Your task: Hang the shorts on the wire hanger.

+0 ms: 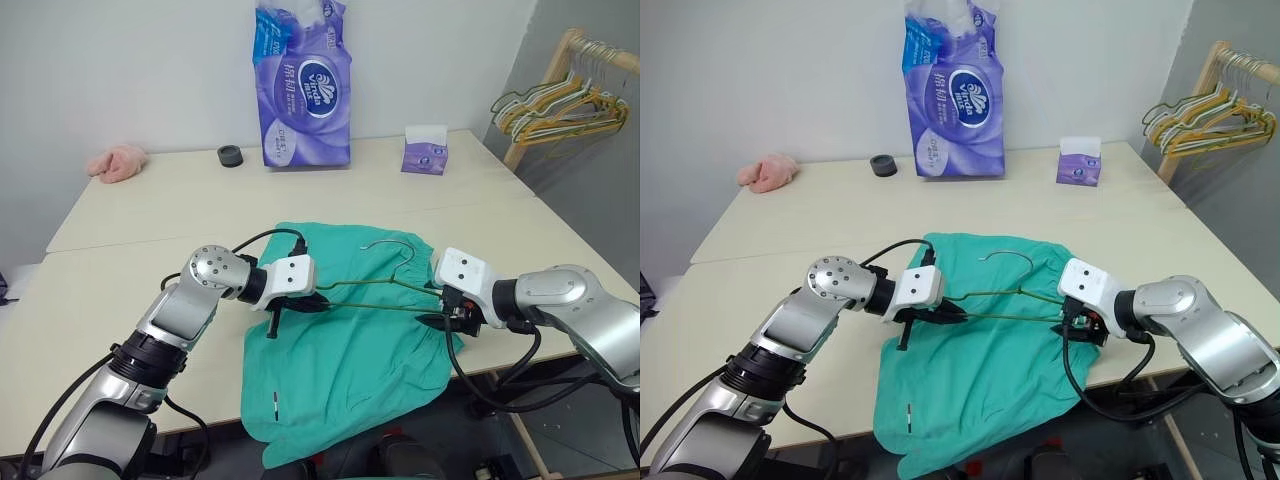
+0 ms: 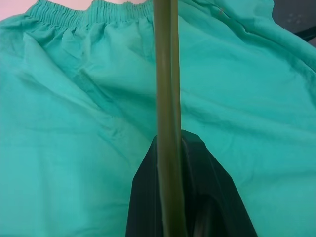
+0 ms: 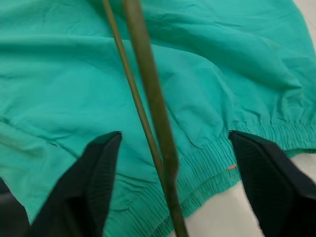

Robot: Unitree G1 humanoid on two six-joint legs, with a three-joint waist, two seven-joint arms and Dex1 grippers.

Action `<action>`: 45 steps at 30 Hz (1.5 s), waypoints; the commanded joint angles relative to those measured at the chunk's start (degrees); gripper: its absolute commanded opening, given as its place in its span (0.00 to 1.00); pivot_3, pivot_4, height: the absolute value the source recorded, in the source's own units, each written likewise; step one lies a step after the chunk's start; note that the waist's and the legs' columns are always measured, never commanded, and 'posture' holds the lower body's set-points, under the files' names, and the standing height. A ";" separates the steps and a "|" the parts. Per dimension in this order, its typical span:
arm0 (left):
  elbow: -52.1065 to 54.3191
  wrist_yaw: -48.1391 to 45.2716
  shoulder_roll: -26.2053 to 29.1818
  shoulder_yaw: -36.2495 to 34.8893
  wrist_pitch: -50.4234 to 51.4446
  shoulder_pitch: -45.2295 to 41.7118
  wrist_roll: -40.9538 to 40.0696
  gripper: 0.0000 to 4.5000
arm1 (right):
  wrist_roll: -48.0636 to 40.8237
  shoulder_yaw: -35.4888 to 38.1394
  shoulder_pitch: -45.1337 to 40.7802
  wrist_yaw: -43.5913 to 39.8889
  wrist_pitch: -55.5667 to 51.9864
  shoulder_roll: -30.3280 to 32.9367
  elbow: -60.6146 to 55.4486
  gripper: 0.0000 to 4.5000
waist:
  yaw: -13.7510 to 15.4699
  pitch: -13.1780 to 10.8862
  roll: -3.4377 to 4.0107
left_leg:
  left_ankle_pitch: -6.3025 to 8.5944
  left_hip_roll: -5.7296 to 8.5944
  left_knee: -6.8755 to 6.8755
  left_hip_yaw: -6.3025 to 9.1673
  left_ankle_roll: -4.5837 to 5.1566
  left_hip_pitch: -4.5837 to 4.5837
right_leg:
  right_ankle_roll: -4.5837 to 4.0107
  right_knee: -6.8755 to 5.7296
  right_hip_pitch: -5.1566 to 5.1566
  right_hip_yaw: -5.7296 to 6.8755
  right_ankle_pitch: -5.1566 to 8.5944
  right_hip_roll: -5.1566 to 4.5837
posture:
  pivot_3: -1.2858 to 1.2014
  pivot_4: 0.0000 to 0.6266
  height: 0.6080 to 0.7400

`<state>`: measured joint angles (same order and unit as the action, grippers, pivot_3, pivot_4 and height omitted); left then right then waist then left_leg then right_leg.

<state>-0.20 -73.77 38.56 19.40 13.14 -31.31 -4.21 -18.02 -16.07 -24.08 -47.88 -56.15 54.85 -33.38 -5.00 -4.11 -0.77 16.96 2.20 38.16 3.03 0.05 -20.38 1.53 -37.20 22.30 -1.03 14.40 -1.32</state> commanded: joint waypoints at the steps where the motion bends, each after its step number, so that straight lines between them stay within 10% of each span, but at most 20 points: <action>1: 1.84 0.55 -0.05 -0.59 -0.69 -0.69 -0.06 0.00 | 0.89 -0.87 -1.73 -0.71 -0.48 0.90 -0.69 0.49 | 0.00 0.00 0.00 | 0.00 0.00 0.00 0.00 0.00 0.00 | 0.00 0.00 0.00 0.00 0.00 0.00 | 0.45 0.05 1.00; 8: 2.79 0.97 -0.48 -0.41 -0.34 -0.19 -0.35 0.00 | 1.00 -2.42 -0.48 -3.02 -0.42 3.52 -2.29 0.01 | 0.01 0.01 -0.01 | 0.00 0.00 0.00 0.01 0.00 -0.01 | 0.02 0.00 0.00 0.02 0.01 -0.01 | 0.45 0.04 1.00; 16: 2.56 1.90 -3.50 -1.54 0.34 1.74 -3.86 0.00 | 1.29 -1.37 0.57 -2.69 0.19 3.19 -3.31 0.01 | -0.01 0.06 0.00 | 0.00 0.00 0.02 0.03 -0.01 -0.01 | 0.01 -0.01 0.00 0.03 0.00 -0.01 | 0.44 0.03 1.00; 25: -7.92 10.02 -9.84 -11.62 3.32 -2.94 -9.21 0.54 | -1.62 6.29 7.53 -1.76 -2.44 4.13 -5.91 0.00 | 0.09 0.09 -0.04 | 0.00 0.01 0.19 0.06 -0.01 -0.10 | 0.08 -0.01 -0.01 0.07 -0.04 -0.03 | 0.43 0.03 1.00; 39: -15.38 4.05 -4.99 -14.57 9.09 -4.43 -12.89 0.54 | -5.42 38.08 36.13 1.83 -8.15 -0.83 -3.34 0.00 | 0.05 0.17 0.00 | 0.06 0.02 0.54 0.11 0.07 -0.28 | 0.14 -0.07 -0.03 0.09 -0.09 -0.01 | 0.42 0.04 1.00; 45: -13.54 3.38 -5.73 -13.02 8.67 -2.87 -12.06 0.54 | -3.09 38.16 40.61 5.77 -5.92 -3.47 2.24 0.00 | -0.11 0.18 0.01 | 0.08 0.02 0.62 0.05 0.09 -0.27 | 0.30 -0.06 -0.05 0.02 -0.13 -0.01 | 0.42 0.04 1.00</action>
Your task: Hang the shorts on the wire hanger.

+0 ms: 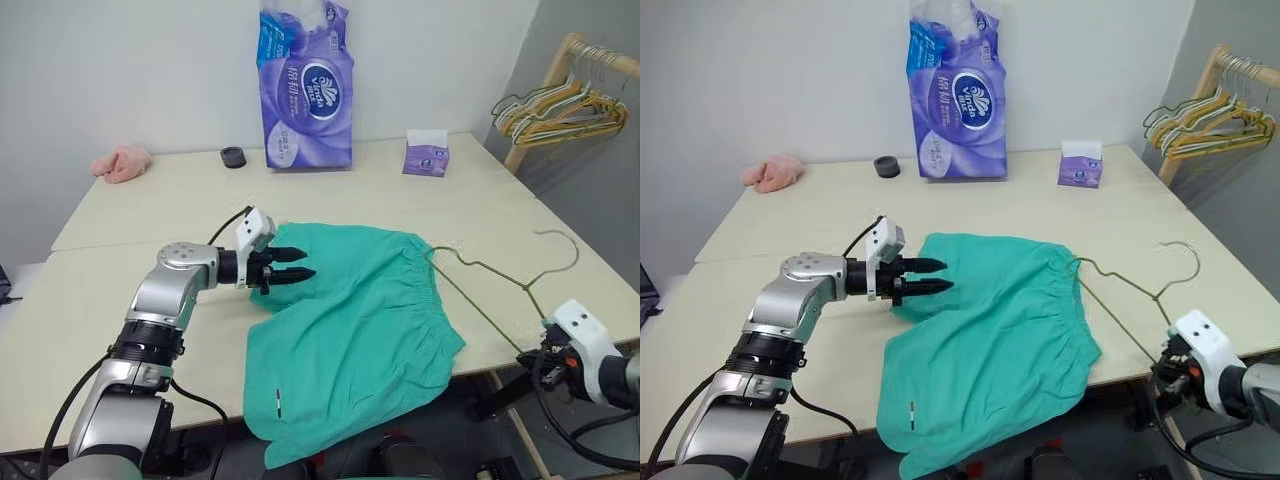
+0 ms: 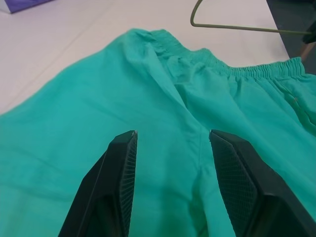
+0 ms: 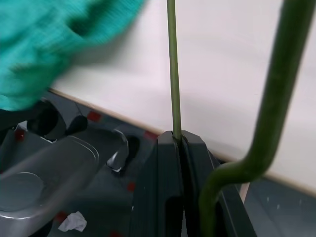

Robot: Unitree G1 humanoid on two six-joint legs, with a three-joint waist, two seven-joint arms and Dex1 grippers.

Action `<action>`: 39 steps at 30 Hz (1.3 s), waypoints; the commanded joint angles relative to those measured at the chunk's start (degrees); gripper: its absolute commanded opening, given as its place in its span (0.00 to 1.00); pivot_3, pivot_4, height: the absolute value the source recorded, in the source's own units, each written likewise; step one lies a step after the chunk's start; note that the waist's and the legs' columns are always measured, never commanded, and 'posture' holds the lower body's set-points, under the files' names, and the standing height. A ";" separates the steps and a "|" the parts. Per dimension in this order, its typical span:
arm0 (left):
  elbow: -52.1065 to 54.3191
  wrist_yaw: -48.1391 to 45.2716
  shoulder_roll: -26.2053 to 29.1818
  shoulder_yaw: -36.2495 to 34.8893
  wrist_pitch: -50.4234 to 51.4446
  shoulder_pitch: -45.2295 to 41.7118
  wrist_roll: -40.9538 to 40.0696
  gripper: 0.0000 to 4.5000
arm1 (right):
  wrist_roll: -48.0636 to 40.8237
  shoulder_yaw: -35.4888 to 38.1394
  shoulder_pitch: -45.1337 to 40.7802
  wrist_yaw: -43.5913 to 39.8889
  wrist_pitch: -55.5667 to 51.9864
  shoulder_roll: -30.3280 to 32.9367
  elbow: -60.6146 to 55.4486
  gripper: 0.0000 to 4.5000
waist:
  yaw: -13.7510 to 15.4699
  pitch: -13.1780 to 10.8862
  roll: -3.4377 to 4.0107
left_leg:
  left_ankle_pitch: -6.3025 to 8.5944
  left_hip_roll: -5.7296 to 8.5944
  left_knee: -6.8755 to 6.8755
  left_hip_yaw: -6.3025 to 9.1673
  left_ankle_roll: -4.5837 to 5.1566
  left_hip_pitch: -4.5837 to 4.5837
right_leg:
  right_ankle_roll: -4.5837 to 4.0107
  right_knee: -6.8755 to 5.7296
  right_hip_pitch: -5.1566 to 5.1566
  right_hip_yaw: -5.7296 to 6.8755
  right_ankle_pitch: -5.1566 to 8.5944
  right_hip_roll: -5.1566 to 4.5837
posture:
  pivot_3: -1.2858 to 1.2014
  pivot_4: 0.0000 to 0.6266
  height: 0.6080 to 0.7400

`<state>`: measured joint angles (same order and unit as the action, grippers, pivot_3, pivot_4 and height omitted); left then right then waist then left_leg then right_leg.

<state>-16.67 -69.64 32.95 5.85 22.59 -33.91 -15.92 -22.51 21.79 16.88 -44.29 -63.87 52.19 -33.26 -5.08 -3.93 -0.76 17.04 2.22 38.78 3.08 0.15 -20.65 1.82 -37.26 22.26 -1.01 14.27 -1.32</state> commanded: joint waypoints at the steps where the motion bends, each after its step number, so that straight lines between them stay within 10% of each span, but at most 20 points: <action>1: 3.00 -0.70 -0.26 0.77 -0.94 -0.26 -0.25 0.54 | 1.82 -0.60 -0.72 2.84 2.29 -0.97 3.27 0.00 | -0.03 0.01 0.02 | 0.00 0.00 0.00 0.00 0.00 0.00 | 0.00 0.00 0.00 0.00 0.00 0.00 | 0.42 0.04 1.00; 39: 5.04 3.55 -1.91 1.65 -2.42 0.38 0.91 0.54 | 8.67 -33.68 -33.13 -12.06 11.24 10.68 25.23 0.00 | -0.97 0.29 -0.07 | 0.10 0.03 0.06 -0.07 0.11 -0.05 | -0.07 0.09 0.02 -0.04 -0.11 -0.05 | 0.44 0.00 1.00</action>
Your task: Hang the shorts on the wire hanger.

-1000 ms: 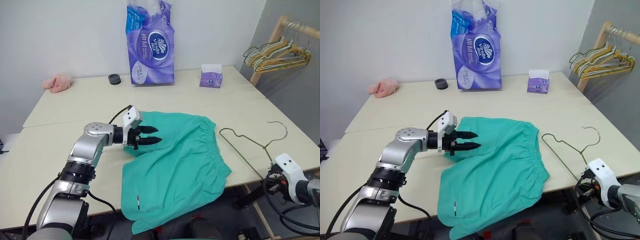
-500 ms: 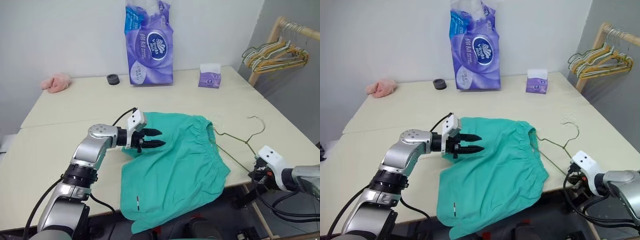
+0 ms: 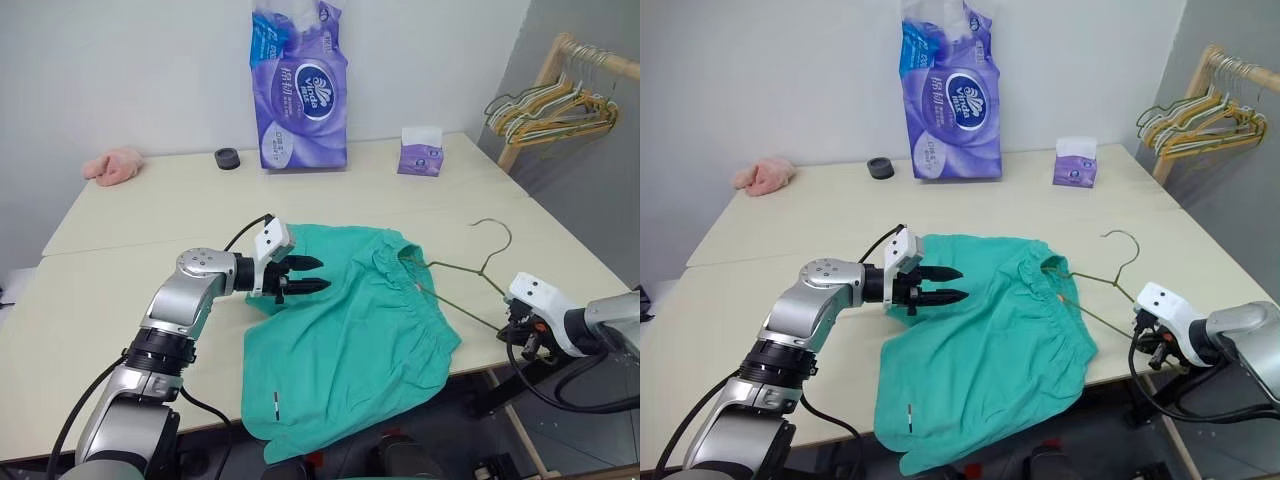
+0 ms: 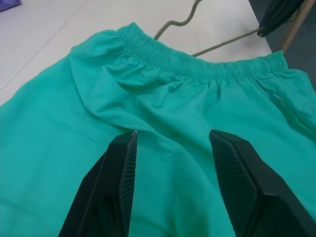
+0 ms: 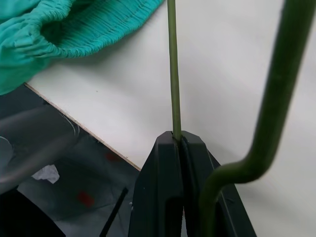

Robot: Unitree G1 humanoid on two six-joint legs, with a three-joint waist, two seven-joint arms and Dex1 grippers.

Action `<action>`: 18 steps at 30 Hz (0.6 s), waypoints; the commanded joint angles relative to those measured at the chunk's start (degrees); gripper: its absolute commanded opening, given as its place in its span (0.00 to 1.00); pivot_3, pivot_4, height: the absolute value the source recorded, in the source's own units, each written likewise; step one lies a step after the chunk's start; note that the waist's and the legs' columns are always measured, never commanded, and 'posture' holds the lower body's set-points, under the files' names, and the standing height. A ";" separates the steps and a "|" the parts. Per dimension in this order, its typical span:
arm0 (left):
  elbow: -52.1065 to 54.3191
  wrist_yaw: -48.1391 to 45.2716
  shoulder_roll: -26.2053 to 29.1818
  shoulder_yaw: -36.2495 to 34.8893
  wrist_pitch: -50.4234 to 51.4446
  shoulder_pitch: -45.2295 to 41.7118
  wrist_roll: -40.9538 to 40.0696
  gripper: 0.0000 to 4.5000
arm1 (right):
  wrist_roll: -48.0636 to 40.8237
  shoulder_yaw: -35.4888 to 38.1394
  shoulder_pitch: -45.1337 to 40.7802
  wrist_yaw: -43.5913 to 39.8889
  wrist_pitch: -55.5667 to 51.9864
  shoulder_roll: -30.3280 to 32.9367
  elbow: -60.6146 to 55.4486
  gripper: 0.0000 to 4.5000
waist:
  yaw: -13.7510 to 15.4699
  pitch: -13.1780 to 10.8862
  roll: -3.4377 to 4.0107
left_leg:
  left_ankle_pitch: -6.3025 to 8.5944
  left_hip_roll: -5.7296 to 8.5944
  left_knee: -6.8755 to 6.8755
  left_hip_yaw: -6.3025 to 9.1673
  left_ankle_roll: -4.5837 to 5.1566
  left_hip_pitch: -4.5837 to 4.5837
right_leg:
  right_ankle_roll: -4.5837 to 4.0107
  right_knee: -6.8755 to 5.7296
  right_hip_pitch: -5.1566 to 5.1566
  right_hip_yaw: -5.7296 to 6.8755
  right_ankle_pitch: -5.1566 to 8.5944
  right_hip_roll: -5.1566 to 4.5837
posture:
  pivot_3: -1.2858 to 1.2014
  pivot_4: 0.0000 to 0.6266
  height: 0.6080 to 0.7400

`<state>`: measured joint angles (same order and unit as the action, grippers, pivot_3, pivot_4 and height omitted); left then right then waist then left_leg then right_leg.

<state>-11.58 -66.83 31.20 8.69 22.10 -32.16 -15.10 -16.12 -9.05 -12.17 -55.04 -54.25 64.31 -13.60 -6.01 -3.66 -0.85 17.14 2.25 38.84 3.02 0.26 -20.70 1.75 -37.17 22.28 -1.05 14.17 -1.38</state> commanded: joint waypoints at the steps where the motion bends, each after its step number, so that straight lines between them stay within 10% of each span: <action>1: -0.18 0.98 -0.29 -1.28 -2.22 -1.50 0.08 0.54 | 2.50 -3.75 -5.36 -1.80 1.66 -2.05 7.08 0.00 | -0.05 0.03 0.04 | 0.00 0.00 0.00 0.00 0.00 0.00 | -0.01 -0.01 0.00 0.00 -0.01 -0.01 | 0.44 0.00 1.00; 18: -0.30 5.06 -1.78 -3.95 -2.67 -2.00 -1.39 0.54 | 7.19 -9.53 -23.58 -3.78 2.23 -15.85 26.65 0.00 | -0.07 0.15 0.24 | 0.02 0.01 0.00 0.07 -0.06 -0.07 | -0.13 -0.10 0.11 0.04 -0.10 -0.03 | 0.46 0.00 1.00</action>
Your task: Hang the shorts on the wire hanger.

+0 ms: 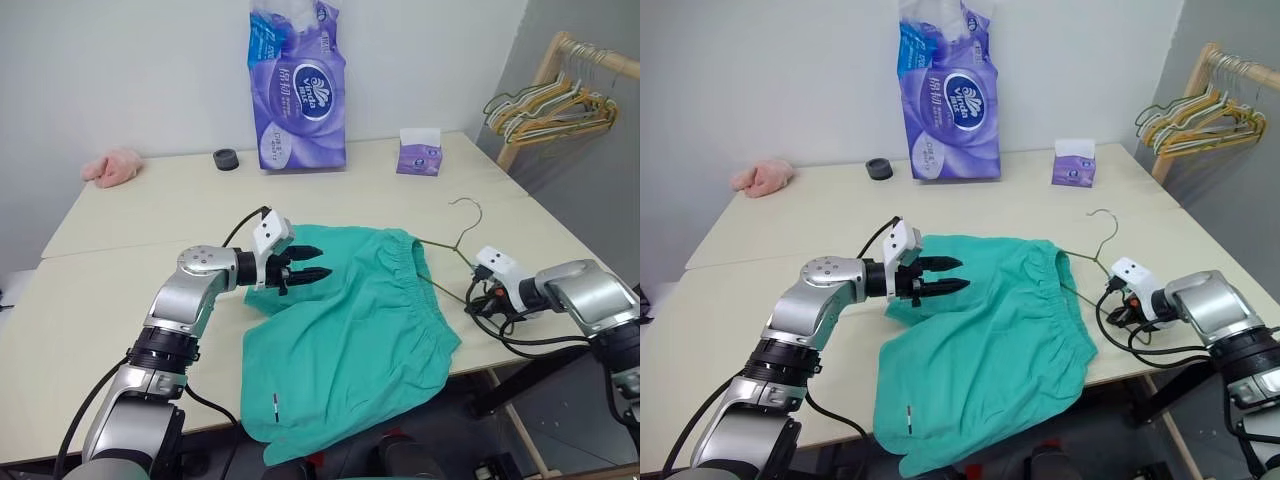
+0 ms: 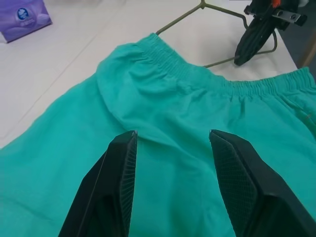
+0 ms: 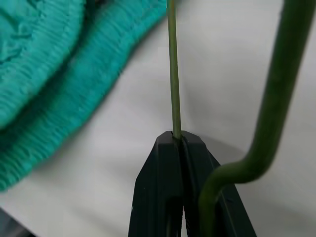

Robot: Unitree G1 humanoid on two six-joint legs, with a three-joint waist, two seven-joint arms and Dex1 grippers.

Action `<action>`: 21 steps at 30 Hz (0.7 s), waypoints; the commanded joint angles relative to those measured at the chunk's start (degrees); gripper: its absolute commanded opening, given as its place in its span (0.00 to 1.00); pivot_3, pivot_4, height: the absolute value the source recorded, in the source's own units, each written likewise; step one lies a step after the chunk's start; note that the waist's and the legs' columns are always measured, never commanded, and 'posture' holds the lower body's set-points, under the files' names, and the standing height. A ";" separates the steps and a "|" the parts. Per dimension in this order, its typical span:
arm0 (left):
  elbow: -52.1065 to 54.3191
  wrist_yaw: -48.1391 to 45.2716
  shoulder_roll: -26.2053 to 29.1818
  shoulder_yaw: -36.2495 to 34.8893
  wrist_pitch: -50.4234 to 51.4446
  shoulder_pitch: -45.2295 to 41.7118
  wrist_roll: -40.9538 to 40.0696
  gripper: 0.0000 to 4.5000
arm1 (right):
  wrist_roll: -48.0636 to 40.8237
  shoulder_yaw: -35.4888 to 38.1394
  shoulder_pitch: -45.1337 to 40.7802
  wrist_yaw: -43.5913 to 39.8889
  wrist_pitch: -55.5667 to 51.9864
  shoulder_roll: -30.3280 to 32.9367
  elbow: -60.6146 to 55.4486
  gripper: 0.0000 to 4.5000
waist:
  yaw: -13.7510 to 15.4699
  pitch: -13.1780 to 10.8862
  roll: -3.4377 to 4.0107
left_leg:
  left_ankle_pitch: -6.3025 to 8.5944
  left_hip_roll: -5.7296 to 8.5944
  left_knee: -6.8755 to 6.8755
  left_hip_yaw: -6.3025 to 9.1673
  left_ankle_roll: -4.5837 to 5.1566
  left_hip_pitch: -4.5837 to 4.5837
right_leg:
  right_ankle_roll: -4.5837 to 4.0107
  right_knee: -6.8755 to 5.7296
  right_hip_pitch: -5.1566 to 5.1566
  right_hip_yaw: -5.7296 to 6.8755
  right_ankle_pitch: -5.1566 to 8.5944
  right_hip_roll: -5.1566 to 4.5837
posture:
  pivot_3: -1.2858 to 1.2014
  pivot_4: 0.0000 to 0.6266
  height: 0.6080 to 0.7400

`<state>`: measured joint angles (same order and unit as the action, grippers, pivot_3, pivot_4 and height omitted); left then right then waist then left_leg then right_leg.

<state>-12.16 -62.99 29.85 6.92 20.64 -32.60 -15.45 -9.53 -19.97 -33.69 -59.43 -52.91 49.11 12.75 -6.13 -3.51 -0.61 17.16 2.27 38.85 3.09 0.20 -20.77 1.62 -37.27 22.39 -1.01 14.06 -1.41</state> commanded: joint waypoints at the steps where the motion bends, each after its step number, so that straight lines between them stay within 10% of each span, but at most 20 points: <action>1: 0.05 1.60 -0.62 -2.53 -1.26 -1.68 -1.10 0.54 | 0.68 1.86 -2.15 1.00 1.20 -1.08 0.22 0.00 | 0.10 0.01 0.01 | 0.00 0.01 0.00 0.01 0.00 -0.02 | 0.00 -0.01 0.01 0.01 0.00 -0.02 | 0.46 0.00 1.00; 7: -1.42 4.68 -1.41 -6.09 -0.42 -1.88 -2.64 0.54 | -1.90 9.35 -0.14 5.53 -0.22 -2.59 -10.54 0.00 | 0.45 0.01 0.02 | 0.00 0.05 0.02 -0.01 -0.01 -0.07 | 0.00 -0.12 0.16 -0.01 -0.04 -0.07 | 0.46 0.00 1.00; 15: -7.49 3.40 -0.36 -8.69 -4.16 -10.24 -2.98 0.99 | -4.10 9.53 4.45 8.82 -3.87 -3.31 -30.86 0.00 | 0.64 0.01 0.01 | 0.01 0.05 0.06 -0.05 -0.05 -0.16 | -0.01 -0.40 0.37 -0.04 -0.03 -0.07 | 0.45 0.00 1.00; 21: -8.73 -9.67 3.55 -4.34 -3.09 -16.32 -3.39 0.99 | -1.23 4.75 5.35 9.20 -0.25 -1.55 -35.49 0.00 | 0.35 0.03 0.02 | 0.01 0.08 0.10 -0.14 -0.05 -0.23 | -0.01 -0.43 0.47 -0.09 -0.03 -0.07 | 0.44 0.01 1.00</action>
<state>-21.73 -68.92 32.67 1.31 17.21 -48.15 -18.00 -11.96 -15.18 -27.88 -50.65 -55.27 46.57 -20.40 -5.78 -3.48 -0.60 17.18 2.34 38.94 2.95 0.15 -21.00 1.60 -37.70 22.85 -1.08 14.04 -1.48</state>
